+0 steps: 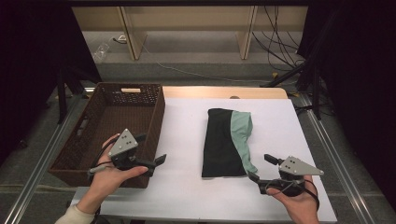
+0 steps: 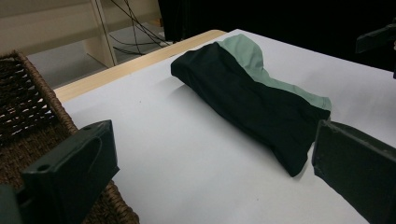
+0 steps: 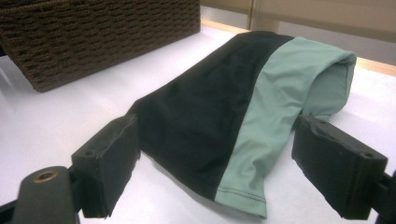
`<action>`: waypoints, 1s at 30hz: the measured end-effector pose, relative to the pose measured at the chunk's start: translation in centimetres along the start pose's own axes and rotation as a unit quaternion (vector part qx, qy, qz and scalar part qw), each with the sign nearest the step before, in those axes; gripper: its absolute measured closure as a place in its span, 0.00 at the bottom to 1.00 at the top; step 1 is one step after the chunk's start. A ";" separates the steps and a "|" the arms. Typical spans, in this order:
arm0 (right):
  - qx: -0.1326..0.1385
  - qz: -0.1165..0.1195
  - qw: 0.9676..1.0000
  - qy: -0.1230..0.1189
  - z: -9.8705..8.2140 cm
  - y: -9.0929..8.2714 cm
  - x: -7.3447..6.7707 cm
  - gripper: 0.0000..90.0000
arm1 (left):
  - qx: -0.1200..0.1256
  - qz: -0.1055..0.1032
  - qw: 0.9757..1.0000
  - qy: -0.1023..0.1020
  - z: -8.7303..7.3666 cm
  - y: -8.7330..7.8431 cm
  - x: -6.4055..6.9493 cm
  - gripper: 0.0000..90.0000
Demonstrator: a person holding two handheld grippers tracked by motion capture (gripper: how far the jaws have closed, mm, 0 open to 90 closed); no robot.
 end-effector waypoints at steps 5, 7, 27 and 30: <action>0.002 -0.001 1.000 0.000 0.0 0.0 0.0 0.18 | 0.004 -0.003 1.000 -0.002 0.2 0.0 0.3 0.00; 0.001 -0.002 1.000 0.001 0.1 0.0 0.0 0.18 | 0.005 -0.005 1.000 -0.001 0.3 0.1 0.6 0.00; 0.004 -0.003 1.000 0.000 0.2 -0.1 0.0 0.18 | 0.007 -0.012 1.000 0.000 0.7 0.6 1.3 0.00; 0.005 -0.003 1.000 -0.001 0.2 -0.1 0.0 0.18 | 0.006 -0.010 1.000 0.000 0.7 0.5 1.1 0.00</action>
Point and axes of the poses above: each handheld gripper's, and its own axes: y roughly forward along the jaws, z roughly out of its top, x roughly to its right, the point moved 8 cm from there along y, roughly forward along the jaws, and after that the axes turned 9 degrees about -x, right-handed, at the moved point
